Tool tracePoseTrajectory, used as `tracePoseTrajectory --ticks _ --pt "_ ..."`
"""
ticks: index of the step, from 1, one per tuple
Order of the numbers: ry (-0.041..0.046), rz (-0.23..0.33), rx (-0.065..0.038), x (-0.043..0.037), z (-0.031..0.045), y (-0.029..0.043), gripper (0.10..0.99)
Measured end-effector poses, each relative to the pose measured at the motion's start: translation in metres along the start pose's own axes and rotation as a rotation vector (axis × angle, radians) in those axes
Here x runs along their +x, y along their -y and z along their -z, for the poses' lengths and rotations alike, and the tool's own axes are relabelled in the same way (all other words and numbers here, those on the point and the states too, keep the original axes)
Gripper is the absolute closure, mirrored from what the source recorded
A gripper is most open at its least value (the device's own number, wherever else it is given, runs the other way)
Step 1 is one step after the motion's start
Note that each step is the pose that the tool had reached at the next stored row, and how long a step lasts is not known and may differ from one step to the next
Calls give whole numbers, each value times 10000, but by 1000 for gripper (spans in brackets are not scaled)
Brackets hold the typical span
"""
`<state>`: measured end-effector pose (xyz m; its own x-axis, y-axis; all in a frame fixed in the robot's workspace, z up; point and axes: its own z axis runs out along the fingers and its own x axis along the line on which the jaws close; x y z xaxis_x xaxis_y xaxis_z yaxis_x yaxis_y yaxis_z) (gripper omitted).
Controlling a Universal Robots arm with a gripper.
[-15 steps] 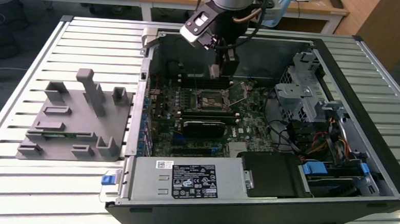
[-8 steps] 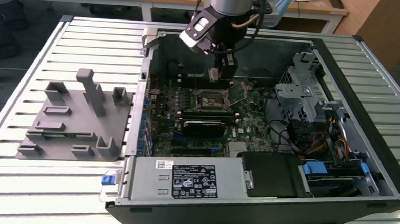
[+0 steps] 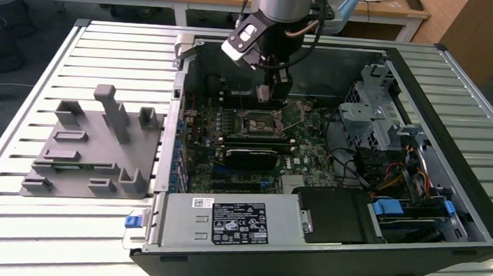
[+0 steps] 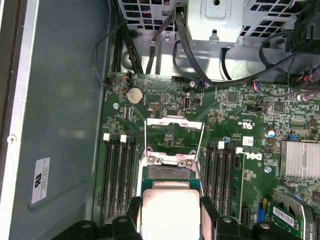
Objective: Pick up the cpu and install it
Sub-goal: 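Place the cpu into insertion slot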
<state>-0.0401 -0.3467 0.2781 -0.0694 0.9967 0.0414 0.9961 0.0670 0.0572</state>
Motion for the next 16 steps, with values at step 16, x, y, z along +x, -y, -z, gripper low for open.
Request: tracePoseTrajectory --ticks 16 --pt "1 0 2 -3 -67 4 541"
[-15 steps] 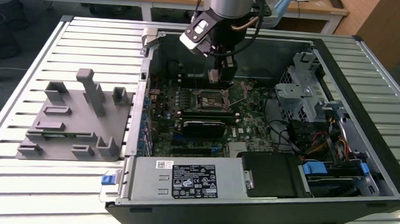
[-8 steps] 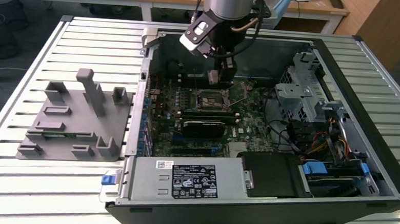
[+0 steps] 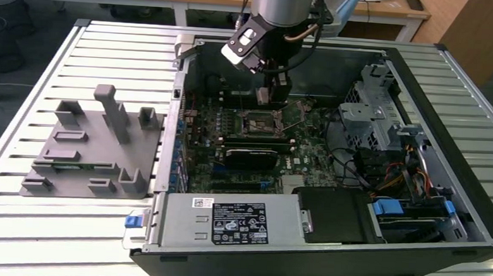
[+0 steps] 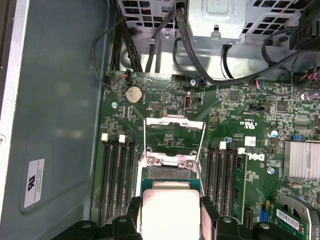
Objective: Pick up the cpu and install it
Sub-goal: 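Place the cpu into insertion slot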
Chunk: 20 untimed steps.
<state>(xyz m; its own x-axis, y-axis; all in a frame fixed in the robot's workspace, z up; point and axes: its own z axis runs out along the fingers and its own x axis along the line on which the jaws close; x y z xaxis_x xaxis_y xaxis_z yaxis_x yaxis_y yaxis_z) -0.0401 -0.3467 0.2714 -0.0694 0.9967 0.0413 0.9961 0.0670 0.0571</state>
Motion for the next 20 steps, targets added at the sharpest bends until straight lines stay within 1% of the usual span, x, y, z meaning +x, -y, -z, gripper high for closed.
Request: tracePoseTrajectory --ticks 20 --pt "-5 0 0 -3 -75 4 541"
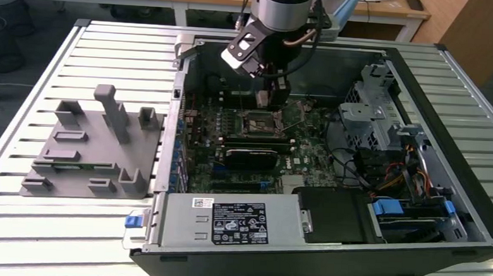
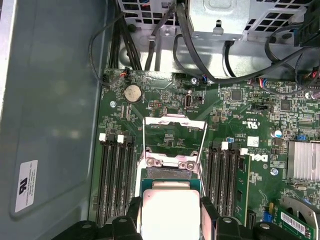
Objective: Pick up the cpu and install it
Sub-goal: 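Place the cpu into insertion slot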
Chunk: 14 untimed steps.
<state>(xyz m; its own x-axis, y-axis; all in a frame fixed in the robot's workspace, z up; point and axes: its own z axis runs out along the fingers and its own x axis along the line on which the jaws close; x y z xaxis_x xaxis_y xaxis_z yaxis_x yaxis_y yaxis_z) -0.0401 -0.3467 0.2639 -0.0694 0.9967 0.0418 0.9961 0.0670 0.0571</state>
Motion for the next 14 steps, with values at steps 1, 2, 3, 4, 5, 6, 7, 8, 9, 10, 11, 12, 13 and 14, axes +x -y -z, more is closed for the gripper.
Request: tracePoseTrajectory --ticks 1,2,3,4,5,6,7,8,9,10,11,12,13,14 --pt "0 0 0 0 -3 0 541" --pt "-2 0 -1 0 -8 0 541" --pt "-2 0 -1 0 -14 1 541" --pt "0 0 0 -1 -21 1 541" --pt "0 0 0 -1 -29 2 541" --pt "0 0 0 -1 -38 2 541" --pt "0 -1 5 -2 -46 3 541" --pt "-1 -1 11 -2 -56 3 541" --pt "1 -1 18 -3 -68 4 541" --pt "8 0 25 -3 -82 5 541" --pt "11 -1 29 -4 -96 5 541" --pt "11 -1 35 -5 -111 7 541" --pt "11 -1 40 -6 -128 9 541" --pt "11 -3 41 -6 -144 12 541"
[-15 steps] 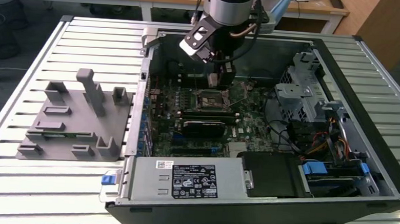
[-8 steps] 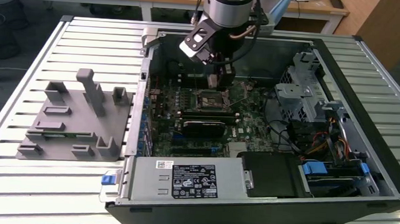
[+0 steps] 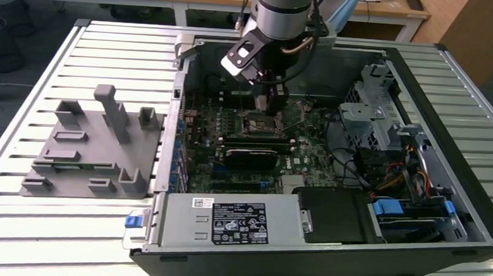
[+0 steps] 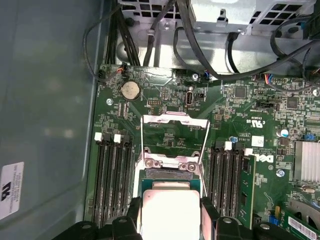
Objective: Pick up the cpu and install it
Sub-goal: 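Place the cpu into insertion slot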
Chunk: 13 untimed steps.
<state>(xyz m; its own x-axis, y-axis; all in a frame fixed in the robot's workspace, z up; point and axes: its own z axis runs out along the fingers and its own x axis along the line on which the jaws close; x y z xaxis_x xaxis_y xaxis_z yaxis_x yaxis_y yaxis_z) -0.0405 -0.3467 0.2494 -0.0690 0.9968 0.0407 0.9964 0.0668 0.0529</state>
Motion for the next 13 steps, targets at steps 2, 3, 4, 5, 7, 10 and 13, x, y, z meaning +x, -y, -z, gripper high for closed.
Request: tracePoseTrajectory --ticks 2,3,4,5,7,10,13 --pt "1 -31 0 0 -28 18 541" --pt "2 -57 -2 0 -38 29 541" --pt "4 -88 -3 1 -48 38 541" --pt "6 -130 -4 1 -57 43 541" --pt "10 -199 -7 1 -84 50 541" --pt "12 -234 -4 -2 -135 54 541" --pt "12 -254 9 -2 -177 57 541"
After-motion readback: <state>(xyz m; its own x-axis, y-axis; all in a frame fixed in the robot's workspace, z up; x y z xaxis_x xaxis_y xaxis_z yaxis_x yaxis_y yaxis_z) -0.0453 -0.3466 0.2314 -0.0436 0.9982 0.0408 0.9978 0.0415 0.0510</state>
